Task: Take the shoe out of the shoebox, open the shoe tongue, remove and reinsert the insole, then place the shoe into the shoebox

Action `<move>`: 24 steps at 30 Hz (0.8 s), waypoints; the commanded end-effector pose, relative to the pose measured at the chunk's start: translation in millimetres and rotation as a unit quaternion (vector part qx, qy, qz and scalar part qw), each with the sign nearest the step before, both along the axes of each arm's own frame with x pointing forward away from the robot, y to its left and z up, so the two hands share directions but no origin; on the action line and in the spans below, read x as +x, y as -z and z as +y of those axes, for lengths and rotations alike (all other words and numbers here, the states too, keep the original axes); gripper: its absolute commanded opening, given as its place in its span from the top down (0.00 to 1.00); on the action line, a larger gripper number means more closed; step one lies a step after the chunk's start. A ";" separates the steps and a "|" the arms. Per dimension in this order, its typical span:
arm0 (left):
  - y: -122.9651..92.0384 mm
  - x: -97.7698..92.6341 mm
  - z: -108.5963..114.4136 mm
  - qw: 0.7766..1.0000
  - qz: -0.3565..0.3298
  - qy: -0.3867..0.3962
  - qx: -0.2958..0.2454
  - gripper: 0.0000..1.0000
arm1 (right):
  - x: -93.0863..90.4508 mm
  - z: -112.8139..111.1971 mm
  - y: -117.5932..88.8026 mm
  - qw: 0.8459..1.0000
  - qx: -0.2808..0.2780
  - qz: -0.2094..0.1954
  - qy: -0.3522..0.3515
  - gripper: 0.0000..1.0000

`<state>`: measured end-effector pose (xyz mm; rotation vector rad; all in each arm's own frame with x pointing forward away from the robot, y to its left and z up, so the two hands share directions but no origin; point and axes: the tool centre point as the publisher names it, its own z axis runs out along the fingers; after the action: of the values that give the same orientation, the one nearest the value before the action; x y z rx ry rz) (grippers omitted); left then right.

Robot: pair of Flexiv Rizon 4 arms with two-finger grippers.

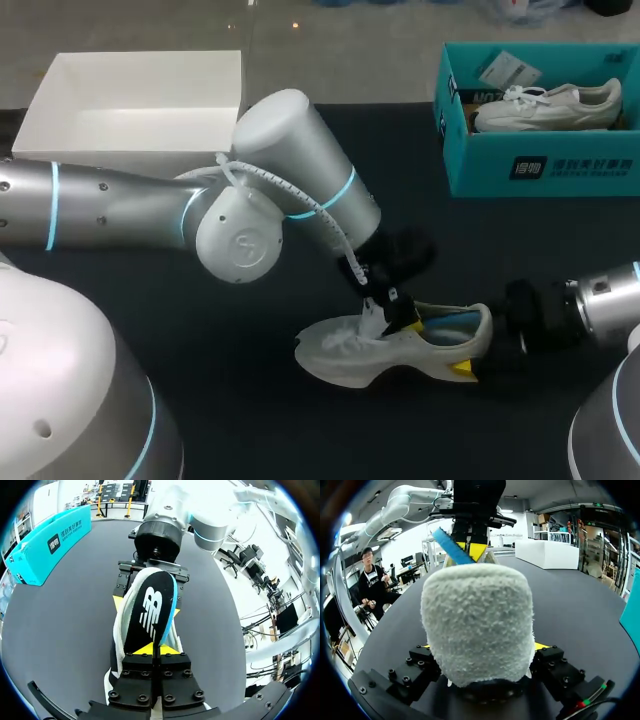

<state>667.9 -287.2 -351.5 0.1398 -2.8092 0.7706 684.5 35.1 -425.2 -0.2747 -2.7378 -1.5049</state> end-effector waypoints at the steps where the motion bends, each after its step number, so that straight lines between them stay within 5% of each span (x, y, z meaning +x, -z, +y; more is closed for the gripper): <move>1: 4.7 -3.3 -3.3 1.000 -0.002 0.004 0.007 0.00 | -0.8 -0.7 -0.1 1.000 -0.001 0.000 0.001 1.00; 12: 1.1 -7.7 -12.7 0.998 -0.048 0.022 0.040 0.00 | -0.8 -0.7 -0.1 1.000 -0.001 0.000 0.001 1.00; 24: 21.2 4.0 -19.7 0.992 -0.110 0.018 0.064 0.00 | -0.8 -0.7 -0.1 1.000 -0.001 0.000 0.001 1.00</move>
<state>672.7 -300.4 -366.7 0.0115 -3.0400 0.6404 684.6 34.9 -425.5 -0.2750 -2.7382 -1.5046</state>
